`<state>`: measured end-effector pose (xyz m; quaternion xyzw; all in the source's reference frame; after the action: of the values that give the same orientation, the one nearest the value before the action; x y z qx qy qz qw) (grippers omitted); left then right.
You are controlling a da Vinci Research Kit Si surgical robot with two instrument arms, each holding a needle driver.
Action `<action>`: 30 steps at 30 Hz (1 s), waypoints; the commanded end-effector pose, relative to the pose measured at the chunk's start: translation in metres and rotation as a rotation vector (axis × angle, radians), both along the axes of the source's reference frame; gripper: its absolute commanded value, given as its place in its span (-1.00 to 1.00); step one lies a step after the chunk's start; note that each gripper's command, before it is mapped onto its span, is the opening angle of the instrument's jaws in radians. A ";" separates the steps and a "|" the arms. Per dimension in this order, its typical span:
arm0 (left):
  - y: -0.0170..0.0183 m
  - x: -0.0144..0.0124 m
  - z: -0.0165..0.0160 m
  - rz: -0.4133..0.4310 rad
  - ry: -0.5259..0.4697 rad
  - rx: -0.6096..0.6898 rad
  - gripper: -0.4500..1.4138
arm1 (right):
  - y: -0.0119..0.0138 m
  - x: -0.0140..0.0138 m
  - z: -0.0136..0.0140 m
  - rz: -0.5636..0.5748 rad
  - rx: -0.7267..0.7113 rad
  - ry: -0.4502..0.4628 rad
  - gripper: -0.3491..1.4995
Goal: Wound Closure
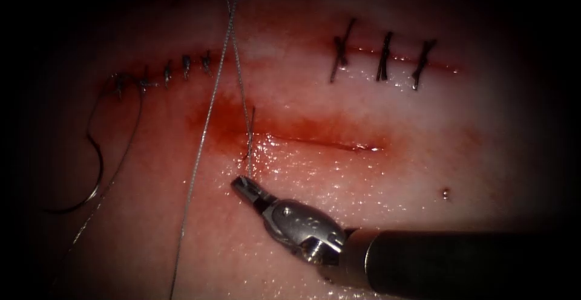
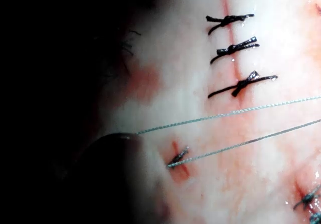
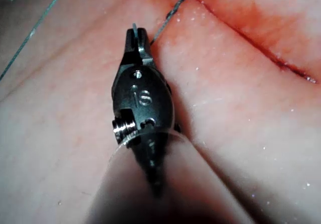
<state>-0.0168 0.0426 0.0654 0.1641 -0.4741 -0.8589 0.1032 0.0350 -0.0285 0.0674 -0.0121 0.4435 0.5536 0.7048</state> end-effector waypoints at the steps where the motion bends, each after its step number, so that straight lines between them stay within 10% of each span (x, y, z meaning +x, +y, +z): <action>1: 0.0002 -0.0006 0.0004 -0.001 -0.002 0.002 -1.00 | -0.0010 0.0007 0.0006 -0.001 0.002 0.000 -1.00; 15: -0.0048 0.0000 -0.0001 0.046 -0.294 0.159 -1.00 | 0.0015 0.0001 0.0022 -0.016 -0.018 0.015 -1.00; 22: -0.0090 0.0003 -0.0018 0.141 -0.452 0.235 -1.00 | 0.0022 -0.0002 0.0013 -0.011 -0.040 0.044 -0.20; 30: -0.0145 0.0016 -0.0044 0.420 -0.763 0.445 -1.00 | 0.0036 -0.0021 -0.0007 -0.007 -0.048 0.084 0.09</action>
<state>-0.0140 0.0264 0.0593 0.6183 -0.2066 -0.7565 0.0518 0.0320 -0.0238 0.0658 -0.0024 0.4918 0.5386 0.6842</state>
